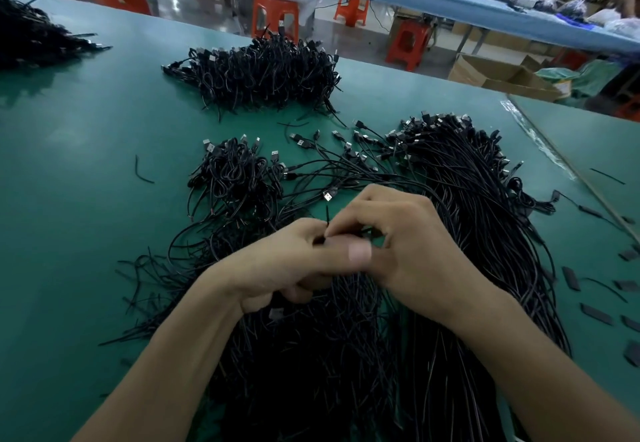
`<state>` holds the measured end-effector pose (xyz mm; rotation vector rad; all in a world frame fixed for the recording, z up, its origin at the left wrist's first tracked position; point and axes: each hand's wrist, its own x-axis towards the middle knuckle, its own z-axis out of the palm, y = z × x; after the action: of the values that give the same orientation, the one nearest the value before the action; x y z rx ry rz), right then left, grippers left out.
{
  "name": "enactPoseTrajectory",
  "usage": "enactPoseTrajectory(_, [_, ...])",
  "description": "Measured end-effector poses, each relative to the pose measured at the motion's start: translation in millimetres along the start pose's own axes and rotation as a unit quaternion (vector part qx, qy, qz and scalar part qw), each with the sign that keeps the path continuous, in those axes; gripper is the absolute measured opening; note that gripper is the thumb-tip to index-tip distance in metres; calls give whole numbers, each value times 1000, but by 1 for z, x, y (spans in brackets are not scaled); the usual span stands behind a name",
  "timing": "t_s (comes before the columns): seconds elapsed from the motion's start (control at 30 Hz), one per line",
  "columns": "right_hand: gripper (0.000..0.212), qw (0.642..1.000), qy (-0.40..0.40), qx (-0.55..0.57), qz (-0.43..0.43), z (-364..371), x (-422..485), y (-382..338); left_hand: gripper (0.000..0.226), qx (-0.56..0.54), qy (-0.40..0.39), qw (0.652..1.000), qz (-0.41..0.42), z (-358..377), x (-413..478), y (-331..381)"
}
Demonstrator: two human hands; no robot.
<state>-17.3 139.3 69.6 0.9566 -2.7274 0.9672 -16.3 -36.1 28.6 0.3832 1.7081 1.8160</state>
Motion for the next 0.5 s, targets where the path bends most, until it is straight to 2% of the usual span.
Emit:
enactPoseTrajectory(0.07, [4, 1000, -3, -1, 15, 0, -1, -1, 36, 63, -34, 997, 9, -2, -3, 1])
enactPoseTrajectory(0.17, [4, 999, -34, -10, 11, 0, -1, -4, 23, 87, -34, 996, -5, -1, -5, -1])
enactPoseTrajectory(0.37, [3, 995, -64, -68, -23, -2, -1, -11, 25, 130, 7, 991, -11, 0, -2, -4])
enactPoseTrajectory(0.5, [4, 982, -91, -152, -65, -1, 0, -17, 24, 151, 40, 988, 1, 2, 0, -6])
